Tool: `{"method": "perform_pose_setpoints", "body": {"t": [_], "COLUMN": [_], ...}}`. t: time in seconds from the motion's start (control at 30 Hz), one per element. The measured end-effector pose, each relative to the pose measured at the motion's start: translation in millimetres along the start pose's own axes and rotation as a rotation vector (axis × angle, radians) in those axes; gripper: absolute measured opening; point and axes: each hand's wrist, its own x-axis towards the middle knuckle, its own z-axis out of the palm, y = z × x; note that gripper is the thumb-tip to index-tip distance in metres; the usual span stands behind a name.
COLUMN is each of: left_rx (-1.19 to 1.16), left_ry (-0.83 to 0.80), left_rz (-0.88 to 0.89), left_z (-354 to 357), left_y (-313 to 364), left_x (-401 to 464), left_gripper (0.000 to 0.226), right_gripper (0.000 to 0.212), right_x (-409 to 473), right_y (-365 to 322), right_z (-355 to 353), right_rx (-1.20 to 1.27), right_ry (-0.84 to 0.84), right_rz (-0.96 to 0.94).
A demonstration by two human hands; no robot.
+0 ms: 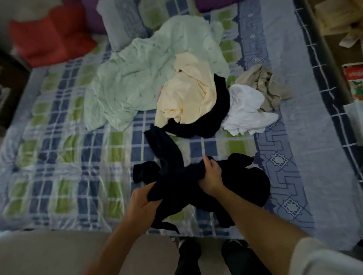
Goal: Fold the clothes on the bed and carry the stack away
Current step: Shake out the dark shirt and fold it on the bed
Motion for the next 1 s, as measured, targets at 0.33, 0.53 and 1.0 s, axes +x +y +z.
{"method": "perform_pose_setpoints", "body": {"t": [0.33, 0.53, 1.0], "left_rx": [0.091, 0.367, 0.431], "left_ry": [0.286, -0.028, 0.036], "left_rz": [-0.312, -0.409, 0.515], "left_z": [-58.0, -39.0, -42.0], "left_y": [-53.2, -84.1, 51.1], "left_x": [-41.1, -19.5, 25.1], "left_gripper": [0.016, 0.085, 0.022], "right_gripper": [0.016, 0.012, 0.019], "right_x": [9.2, -58.4, -134.2], "right_y": [-34.1, -72.6, -96.6], "right_z": [-23.0, -33.7, -58.5], "right_rx": [-0.093, -0.121, -0.403], "right_ry": [0.037, 0.153, 0.023], "right_rz": [-0.221, -0.517, -0.399]}}
